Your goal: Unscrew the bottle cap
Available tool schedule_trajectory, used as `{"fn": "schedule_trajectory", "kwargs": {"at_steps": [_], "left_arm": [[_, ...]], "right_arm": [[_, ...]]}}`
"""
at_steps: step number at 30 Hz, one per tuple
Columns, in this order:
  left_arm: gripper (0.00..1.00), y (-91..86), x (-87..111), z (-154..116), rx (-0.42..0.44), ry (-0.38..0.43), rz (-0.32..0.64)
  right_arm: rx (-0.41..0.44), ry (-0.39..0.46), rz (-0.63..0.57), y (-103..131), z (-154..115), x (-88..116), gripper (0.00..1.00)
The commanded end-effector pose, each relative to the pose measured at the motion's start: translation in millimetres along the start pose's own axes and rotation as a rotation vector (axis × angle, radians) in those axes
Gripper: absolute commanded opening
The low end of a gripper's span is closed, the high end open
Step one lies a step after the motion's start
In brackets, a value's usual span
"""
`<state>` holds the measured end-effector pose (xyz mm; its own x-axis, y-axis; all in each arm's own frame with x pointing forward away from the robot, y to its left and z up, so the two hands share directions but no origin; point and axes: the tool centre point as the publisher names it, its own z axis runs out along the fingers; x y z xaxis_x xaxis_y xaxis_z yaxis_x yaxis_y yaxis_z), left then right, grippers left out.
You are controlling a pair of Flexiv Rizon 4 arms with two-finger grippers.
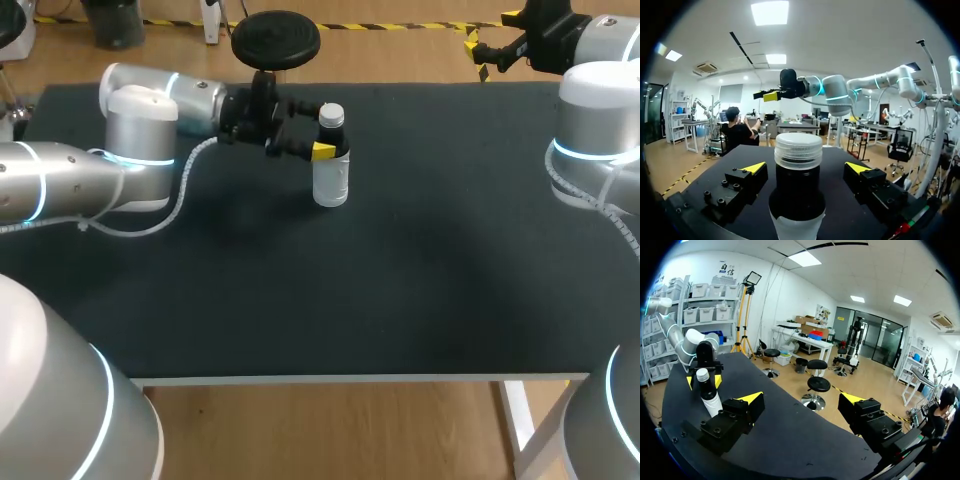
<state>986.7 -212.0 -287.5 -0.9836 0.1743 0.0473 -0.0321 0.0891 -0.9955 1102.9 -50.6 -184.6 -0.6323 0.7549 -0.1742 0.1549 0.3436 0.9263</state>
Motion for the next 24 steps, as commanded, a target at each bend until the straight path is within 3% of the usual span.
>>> {"fn": "schedule_trajectory", "kwargs": {"at_steps": [1,3,6,8,24], "left_arm": [[0.55,1.3,-2.0,-1.0,0.004,0.007,0.003],[0.36,1.2,-1.9,-1.1,0.004,0.006,0.004],[0.24,1.1,-1.7,-1.5,0.005,0.006,0.004],[0.0,0.7,-1.2,-1.9,0.006,0.005,0.006],[0.0,-1.2,0.9,-8.3,0.002,-0.001,0.019]], "right_arm": [[0.001,0.0,0.0,0.1,0.3,-0.2,1.0],[0.001,0.0,0.0,0.1,0.3,-0.2,1.0],[0.001,0.0,0.0,0.1,0.3,-0.2,1.0],[0.001,0.0,0.0,0.1,0.3,-0.2,1.0],[0.001,0.0,0.0,0.1,0.3,-0.2,1.0]]}}
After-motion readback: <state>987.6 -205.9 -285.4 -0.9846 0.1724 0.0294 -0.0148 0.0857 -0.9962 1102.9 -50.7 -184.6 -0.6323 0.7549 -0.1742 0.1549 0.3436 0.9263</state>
